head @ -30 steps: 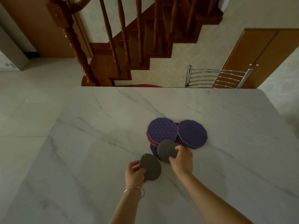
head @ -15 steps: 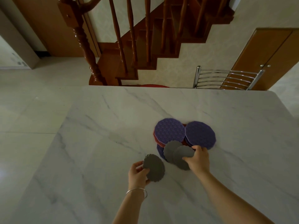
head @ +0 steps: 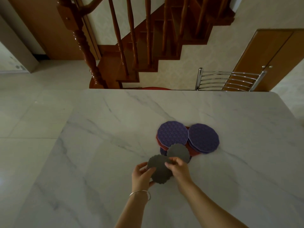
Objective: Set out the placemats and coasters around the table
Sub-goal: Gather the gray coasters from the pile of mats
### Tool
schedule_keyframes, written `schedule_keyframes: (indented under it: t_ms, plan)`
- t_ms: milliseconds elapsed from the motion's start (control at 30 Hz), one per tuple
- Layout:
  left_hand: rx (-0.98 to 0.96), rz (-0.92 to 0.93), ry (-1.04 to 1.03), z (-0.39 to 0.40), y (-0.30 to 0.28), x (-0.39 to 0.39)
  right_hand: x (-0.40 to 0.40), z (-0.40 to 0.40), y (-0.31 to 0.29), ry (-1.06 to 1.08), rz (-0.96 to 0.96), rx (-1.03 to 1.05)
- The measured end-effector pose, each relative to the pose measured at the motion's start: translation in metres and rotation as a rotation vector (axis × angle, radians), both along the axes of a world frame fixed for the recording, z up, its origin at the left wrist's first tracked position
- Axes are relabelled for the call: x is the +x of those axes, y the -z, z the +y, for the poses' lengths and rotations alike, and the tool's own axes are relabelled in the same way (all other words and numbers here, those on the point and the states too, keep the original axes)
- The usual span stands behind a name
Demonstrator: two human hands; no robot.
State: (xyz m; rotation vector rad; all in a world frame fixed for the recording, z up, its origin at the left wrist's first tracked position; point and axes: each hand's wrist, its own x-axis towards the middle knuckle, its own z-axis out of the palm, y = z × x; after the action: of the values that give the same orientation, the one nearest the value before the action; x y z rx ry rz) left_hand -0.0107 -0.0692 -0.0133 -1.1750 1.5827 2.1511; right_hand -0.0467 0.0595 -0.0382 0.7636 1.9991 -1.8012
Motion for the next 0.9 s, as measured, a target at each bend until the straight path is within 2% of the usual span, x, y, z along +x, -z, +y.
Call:
schedule_keyframes:
  t_ms: [67, 200, 333, 533, 600, 700, 833, 900]
  plan:
    - [-0.016, 0.01, 0.005, 0.001, 0.001, 0.0, 0.003, -0.002, 0.004, -0.052, 0.024, 0.084]
    - [-0.057, 0.018, 0.019, 0.002, 0.004, 0.0, 0.002, 0.005, 0.004, -0.231, 0.153, 0.385]
    - [-0.088, 0.027, 0.007, 0.003, 0.007, 0.001, -0.017, 0.022, -0.003, -0.182, 0.316, 0.765]
    - [-0.08, 0.017, -0.02, 0.001, 0.008, 0.004, -0.04, 0.042, -0.004, -0.421, 0.176, 1.031]
    - [-0.076, 0.021, -0.026, 0.0, 0.009, 0.004, -0.04, 0.043, -0.003, -0.446, 0.184, 1.101]
    - [-0.08, 0.015, -0.024, 0.0, 0.011, 0.006, -0.036, 0.043, 0.0, -0.366, 0.253, 1.015]
    - [-0.074, 0.002, -0.033, -0.001, 0.013, 0.006, -0.034, 0.041, -0.003, -0.141, 0.286, 0.552]
    - [-0.068, 0.008, -0.038, -0.001, 0.012, 0.006, -0.033, 0.036, -0.006, -0.07, 0.22, 0.336]
